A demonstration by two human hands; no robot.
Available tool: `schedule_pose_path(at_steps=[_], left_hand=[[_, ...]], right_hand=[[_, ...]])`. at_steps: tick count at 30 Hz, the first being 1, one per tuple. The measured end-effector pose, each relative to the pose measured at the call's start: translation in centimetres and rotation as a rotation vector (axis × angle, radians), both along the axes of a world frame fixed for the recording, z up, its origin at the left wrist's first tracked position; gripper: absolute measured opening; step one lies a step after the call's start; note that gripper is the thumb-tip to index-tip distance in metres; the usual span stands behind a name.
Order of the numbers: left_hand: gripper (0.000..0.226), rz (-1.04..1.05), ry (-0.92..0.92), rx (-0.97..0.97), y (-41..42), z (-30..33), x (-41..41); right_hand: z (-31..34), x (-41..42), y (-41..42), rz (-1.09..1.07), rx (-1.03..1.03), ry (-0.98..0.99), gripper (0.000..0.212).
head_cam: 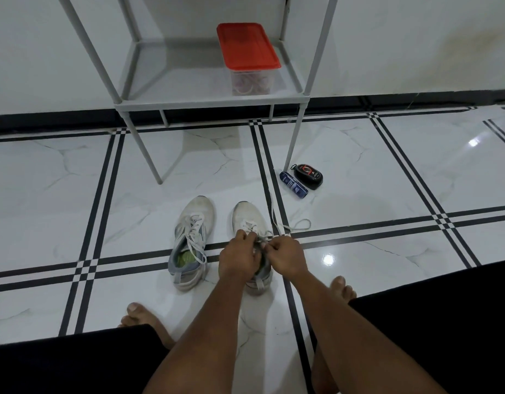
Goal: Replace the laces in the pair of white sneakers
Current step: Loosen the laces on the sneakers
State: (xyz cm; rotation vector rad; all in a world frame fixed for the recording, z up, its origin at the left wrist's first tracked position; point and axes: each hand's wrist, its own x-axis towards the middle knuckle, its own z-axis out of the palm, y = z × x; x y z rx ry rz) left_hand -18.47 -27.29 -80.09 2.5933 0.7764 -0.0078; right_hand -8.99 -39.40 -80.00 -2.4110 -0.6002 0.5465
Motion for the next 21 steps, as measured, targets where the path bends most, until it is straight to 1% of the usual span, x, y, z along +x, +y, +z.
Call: schedule_pose_path(at_steps=[1,2,3,4,6,7,8,9,10,12,13,14,15,16,17,18,19,20,21], left_hand=[[0.024,0.012,-0.014,0.004,-0.1,0.0,0.2],[0.020,0.076,-0.040,-0.028,0.0,0.2,0.3],[0.019,0.188,-0.064,-0.083,0.2,0.4,0.5],[0.022,0.364,-0.070,-0.182,0.6,0.8,0.6],[0.033,0.725,-0.082,-0.462,1.3,1.2,0.2],[0.034,0.798,-0.124,-0.546,1.4,1.2,0.0],[0.032,0.775,-0.156,-0.542,1.2,1.6,-0.1],[0.031,0.673,-0.190,-0.477,0.8,2.4,-0.2],[0.032,0.517,-0.192,-0.379,0.5,2.8,-0.3],[0.038,0.215,-0.133,-0.155,0.3,2.3,0.0],[0.036,0.106,-0.063,-0.058,0.3,1.5,0.3],[0.031,0.040,0.007,0.024,0.4,1.1,0.6],[0.027,0.014,0.041,0.064,0.7,0.3,1.0],[0.024,0.028,0.018,0.066,0.7,0.2,1.3],[0.022,0.107,-0.063,-0.004,0.5,0.3,1.6],[0.020,0.291,-0.230,-0.170,0.3,1.3,1.9],[0.019,0.554,-0.424,-0.364,0.7,2.4,2.2],[0.021,0.817,-0.589,-0.513,1.0,3.6,2.4],[0.024,1.000,-0.685,-0.518,1.8,4.3,2.3]], right_hand=[[0.0,0.1,0.0,0.003,-0.009,0.000,0.047],[-0.1,0.0,0.0,-0.003,-0.020,-0.003,0.049],[-0.1,0.0,0.0,-0.020,-0.030,0.001,0.049],[-0.3,0.0,0.0,-0.037,-0.033,0.006,0.049],[-0.5,-0.2,0.0,-0.058,-0.014,0.010,0.042],[-0.4,-0.3,0.1,-0.073,-0.006,0.015,0.033],[-0.2,-0.4,0.2,-0.087,-0.004,0.030,0.023],[-0.1,-0.4,0.3,-0.090,0.000,0.045,0.018],[-0.1,-0.4,0.4,-0.085,0.009,0.056,0.018],[0.1,-0.4,0.3,-0.080,0.018,0.061,0.029],[0.1,-0.4,0.3,-0.078,0.020,0.059,0.034],[0.1,-0.3,0.2,-0.073,0.022,0.057,0.037],[0.2,-0.3,0.2,-0.066,0.016,0.050,0.037],[0.3,-0.4,0.2,-0.064,0.006,0.046,0.036],[0.4,-0.4,0.2,-0.066,-0.007,0.043,0.036],[0.5,-0.4,0.3,-0.068,-0.011,0.038,0.035],[0.5,-0.4,0.4,-0.072,-0.022,0.038,0.035],[0.5,-0.5,0.3,-0.078,-0.030,0.042,0.035],[0.6,-0.6,0.3,-0.077,-0.036,0.044,0.035]])
